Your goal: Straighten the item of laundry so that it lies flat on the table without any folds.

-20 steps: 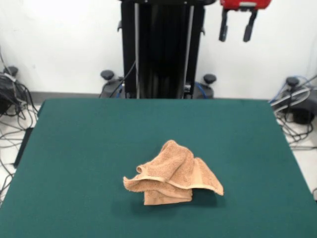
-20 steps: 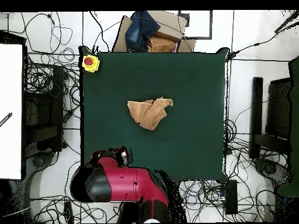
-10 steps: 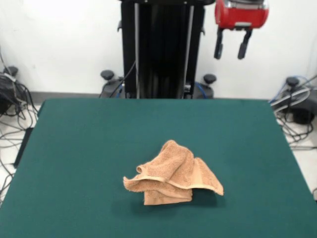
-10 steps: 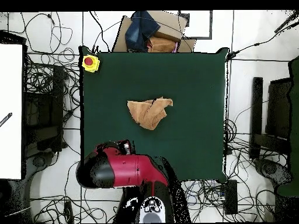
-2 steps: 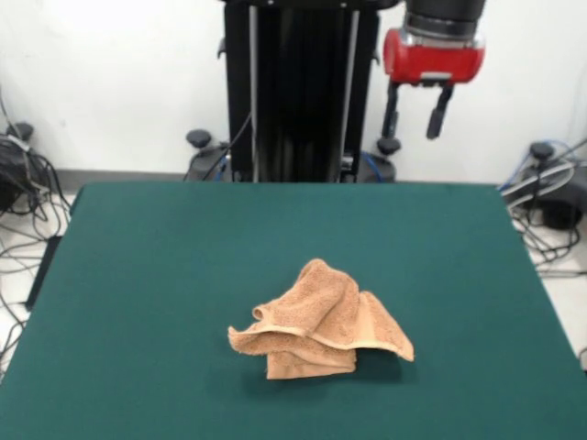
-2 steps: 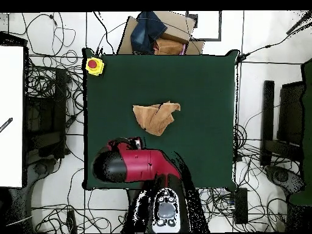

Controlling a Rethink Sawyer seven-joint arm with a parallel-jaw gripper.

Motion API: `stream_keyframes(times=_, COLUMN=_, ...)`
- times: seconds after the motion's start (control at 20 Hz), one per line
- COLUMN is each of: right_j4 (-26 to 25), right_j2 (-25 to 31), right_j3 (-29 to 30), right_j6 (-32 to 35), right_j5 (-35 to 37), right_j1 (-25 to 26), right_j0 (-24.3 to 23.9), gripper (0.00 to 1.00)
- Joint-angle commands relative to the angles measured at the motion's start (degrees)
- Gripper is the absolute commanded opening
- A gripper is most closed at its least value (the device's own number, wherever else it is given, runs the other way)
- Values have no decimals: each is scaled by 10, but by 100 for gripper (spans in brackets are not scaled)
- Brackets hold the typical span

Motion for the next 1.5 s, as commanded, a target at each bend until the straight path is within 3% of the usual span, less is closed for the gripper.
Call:
stream_keyframes(times=0.05, right_j4=-32, right_j2=26, right_j3=-45, right_j6=20, right_j5=41, right_j1=39, right_j0=-25, gripper=100)
stream_keyframes(times=0.3, right_j4=-36, right_j2=38, right_j3=-51, right_j6=5, right_j5=59, right_j1=34, right_j0=-36, gripper=100)
stream_keyframes(times=0.9, right_j4=-46, right_j2=46, right_j3=-126, right_j6=-3, right_j5=128, right_j1=65, right_j0=-37, gripper=100)
stream_keyframes(times=1.5, right_j4=-77, right_j2=85, right_j3=-193, right_j6=-74, right_j5=190, right_j1=94, right_j0=-59, gripper=100)
